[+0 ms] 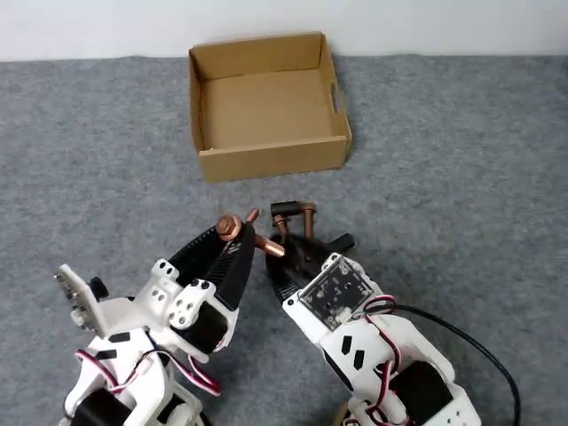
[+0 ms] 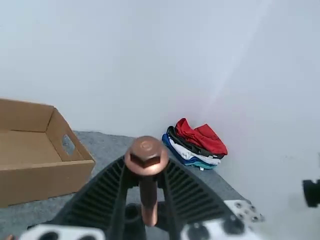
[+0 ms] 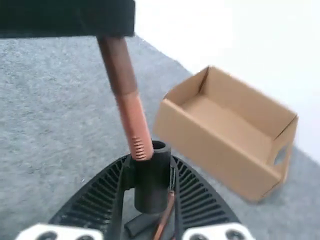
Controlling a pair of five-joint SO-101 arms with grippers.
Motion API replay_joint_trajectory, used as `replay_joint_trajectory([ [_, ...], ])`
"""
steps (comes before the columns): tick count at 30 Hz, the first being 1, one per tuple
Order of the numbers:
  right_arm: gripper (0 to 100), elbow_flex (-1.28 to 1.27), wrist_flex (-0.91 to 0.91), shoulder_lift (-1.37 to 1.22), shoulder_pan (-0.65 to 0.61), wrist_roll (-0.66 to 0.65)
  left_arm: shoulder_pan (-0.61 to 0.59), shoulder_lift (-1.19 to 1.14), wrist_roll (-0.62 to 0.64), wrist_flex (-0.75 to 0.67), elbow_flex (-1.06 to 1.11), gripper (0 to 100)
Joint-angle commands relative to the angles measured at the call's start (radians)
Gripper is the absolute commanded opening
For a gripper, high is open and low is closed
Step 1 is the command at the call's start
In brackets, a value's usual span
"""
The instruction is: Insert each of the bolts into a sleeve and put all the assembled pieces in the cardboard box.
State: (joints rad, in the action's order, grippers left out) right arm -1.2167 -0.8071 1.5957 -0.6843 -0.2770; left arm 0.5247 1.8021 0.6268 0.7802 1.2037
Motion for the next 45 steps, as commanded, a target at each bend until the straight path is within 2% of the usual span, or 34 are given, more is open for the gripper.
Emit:
replay_joint_trajectory([
  [1, 0.8, 0.021, 0.039, 0.01, -0.008, -0.034, -0.066, 0.006, -0.023, -0.035, -0.002, 0],
  [11, 0.8, 0.037, 0.039, 0.008, -0.008, -0.034, -0.084, 0.005, -0.018, -0.095, 0.038, 0],
  [18, 0.8, 0.037, 0.039, 0.004, -0.008, -0.035, 0.029, 0.005, -0.02, -0.094, 0.067, 0],
  [26, 0.8, 0.037, 0.039, 0.008, -0.008, -0.035, 0.021, 0.005, -0.025, -0.098, 0.116, 0],
  [33, 0.8, 0.037, 0.039, 0.01, -0.01, -0.035, -0.063, 0.005, -0.025, -0.164, 0.124, 0],
  [40, 0.8, 0.037, 0.041, 0.01, -0.064, -0.064, 0.003, 0.003, -0.029, -0.132, 0.127, 0],
  [45, 0.8, 0.035, 0.041, 0.008, -0.068, -0.077, 0.126, 0.009, -0.175, -0.009, 0.117, 0],
])
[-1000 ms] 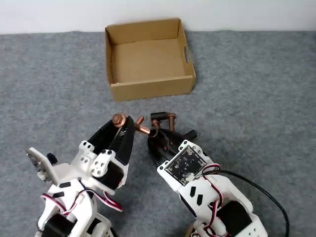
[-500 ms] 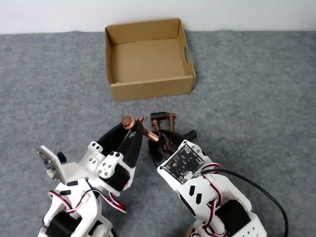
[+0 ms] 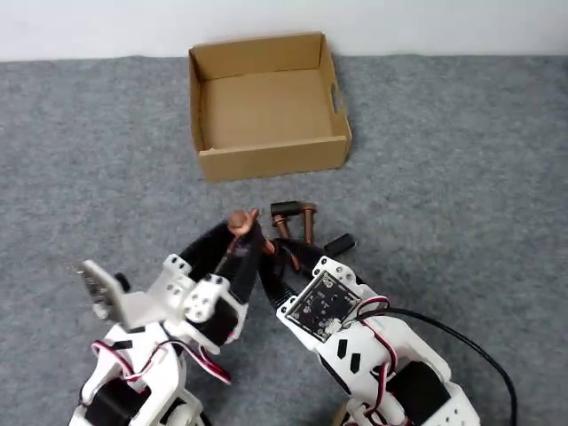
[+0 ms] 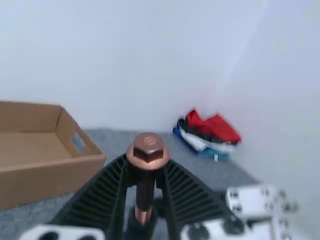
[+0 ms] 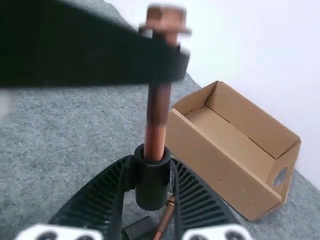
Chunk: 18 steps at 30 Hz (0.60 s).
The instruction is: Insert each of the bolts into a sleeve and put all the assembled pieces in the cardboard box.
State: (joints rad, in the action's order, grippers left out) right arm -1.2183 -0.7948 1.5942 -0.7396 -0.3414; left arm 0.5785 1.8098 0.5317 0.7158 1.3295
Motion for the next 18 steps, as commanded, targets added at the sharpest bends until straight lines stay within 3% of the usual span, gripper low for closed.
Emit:
replay_joint_trajectory([
  [1, 0.8, 0.037, 0.028, 0.01, -0.013, -0.012, 0.091, 0.002, -0.109, 0.072, -0.008, 0],
  [8, 0.8, 0.037, 0.028, 0.01, -0.012, -0.012, 0.106, 0.0, -0.256, 0.239, -0.028, 4],
  [12, 0.8, 0.034, 0.025, 0.01, -0.012, -0.009, 0.086, -0.002, -0.272, 0.315, -0.07, 16],
  [18, 0.8, 0.029, 0.019, 0.004, -0.012, -0.008, 0.02, -0.003, -0.313, 0.341, -0.133, 17],
])
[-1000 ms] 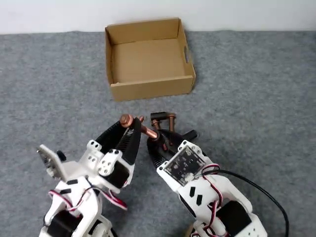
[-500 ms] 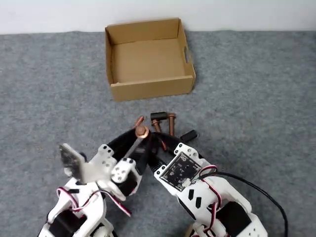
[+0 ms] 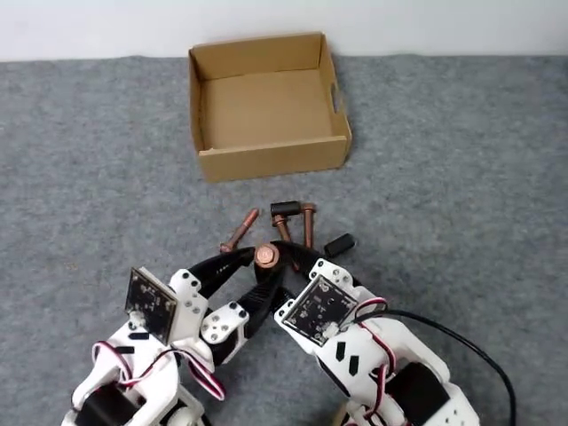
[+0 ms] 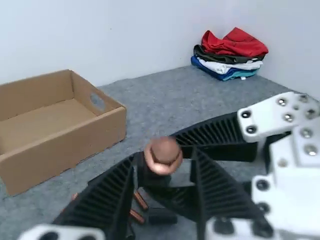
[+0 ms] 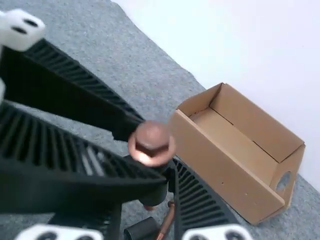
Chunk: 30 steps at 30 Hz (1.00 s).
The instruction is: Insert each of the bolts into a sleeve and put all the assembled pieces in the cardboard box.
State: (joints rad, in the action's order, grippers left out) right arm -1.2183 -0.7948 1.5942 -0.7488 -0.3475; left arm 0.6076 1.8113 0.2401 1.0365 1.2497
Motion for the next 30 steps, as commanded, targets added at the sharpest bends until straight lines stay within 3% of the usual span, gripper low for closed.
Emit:
replay_joint_trajectory([
  [1, 0.8, 0.029, 0.019, 0.002, -0.002, -0.002, -0.014, -0.005, -0.021, 0.021, -0.071, 17],
  [5, 0.8, 0.029, 0.018, 0.001, 0.028, 0.015, -0.02, -0.005, -0.012, 0.075, -0.133, 17],
  [10, 0.8, 0.029, 0.01, 0.001, 0.177, 0.147, -0.026, 0.0, 0.058, 0.167, -0.2, 13],
  [13, 0.8, 0.031, -0.065, 0.001, 0.282, 0.238, -0.132, 0.002, 0.077, 0.178, -0.199, 0],
  [14, 0.8, 0.031, -0.105, -0.001, 0.323, 0.264, -0.181, 0.002, 0.075, 0.189, -0.188, 1],
  [19, 0.8, 0.037, -0.265, -0.001, 0.506, 0.358, -0.413, 0.002, -0.006, 0.204, 0.004, 0],
  [22, 0.8, 0.038, -0.288, -0.001, 0.533, 0.367, -0.505, 0.002, -0.058, 0.176, 0.116, 0],
  [30, 0.8, 0.249, -0.36, -0.214, 0.535, 0.413, -0.571, 0.002, -0.117, 0.12, 0.363, 0],
])
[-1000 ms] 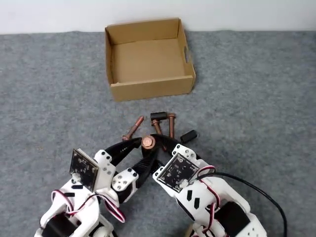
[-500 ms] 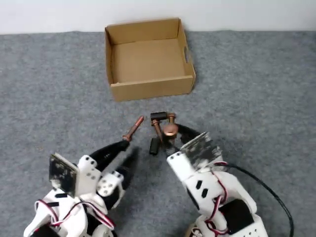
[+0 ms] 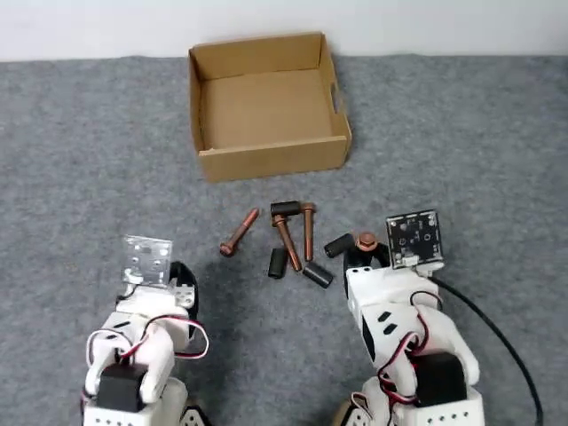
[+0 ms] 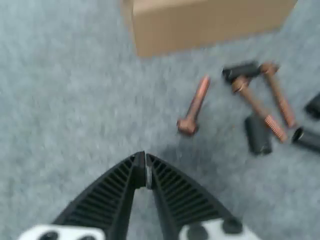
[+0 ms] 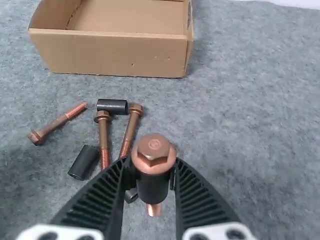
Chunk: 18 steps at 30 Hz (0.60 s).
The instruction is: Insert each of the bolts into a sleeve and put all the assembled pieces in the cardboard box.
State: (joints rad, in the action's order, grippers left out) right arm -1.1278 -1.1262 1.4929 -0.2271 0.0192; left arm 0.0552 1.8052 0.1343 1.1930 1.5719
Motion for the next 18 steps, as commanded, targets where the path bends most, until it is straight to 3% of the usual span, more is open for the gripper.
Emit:
replay_joint_trajectory([
  [1, 0.8, 0.212, -0.045, -0.177, 0.015, 0.075, -0.023, 0.008, -0.011, -0.04, 0.054, 0],
  [9, 0.8, 0.631, -0.067, -0.664, 0.013, 0.189, -0.023, 0.008, -0.011, -0.087, 0.113, 0],
  [18, 0.8, 0.97, 0.139, -1.043, 0.01, 0.203, -0.023, 0.006, -0.009, -0.064, 0.111, 0],
])
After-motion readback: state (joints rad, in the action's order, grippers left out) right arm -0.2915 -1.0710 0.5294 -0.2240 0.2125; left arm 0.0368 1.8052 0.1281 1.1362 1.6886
